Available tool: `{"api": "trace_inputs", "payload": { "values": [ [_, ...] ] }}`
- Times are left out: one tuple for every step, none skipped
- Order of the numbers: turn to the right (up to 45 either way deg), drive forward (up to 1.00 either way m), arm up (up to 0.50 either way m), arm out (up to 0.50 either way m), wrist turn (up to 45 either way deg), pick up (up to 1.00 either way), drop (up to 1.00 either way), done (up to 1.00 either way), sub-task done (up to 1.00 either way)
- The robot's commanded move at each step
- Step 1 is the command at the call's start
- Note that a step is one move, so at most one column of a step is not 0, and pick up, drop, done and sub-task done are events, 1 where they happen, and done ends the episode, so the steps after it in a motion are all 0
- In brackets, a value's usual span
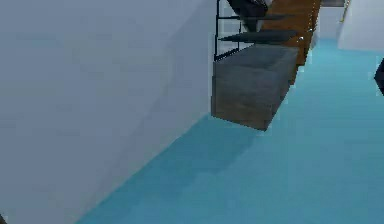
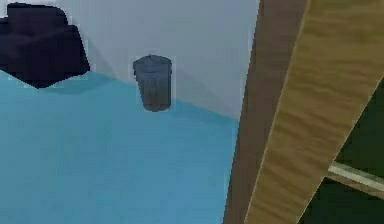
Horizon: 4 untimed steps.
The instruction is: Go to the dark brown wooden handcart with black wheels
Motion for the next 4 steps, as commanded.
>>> {"api": "trace_inputs", "payload": {
  "values": [
    [-45.0,0.00,0.00,0.00,0.0,0.00,0.00,0.00,0.00],
    [-12.0,0.00,0.00,0.00,0.0,0.00,0.00,0.00,0.00],
    [0.0,0.05,0.00,0.00,0.0,0.00,0.00,0.00,0.00],
    [-45.0,0.00,0.00,0.00,0.0,0.00,0.00,0.00,0.00]
  ]
}}
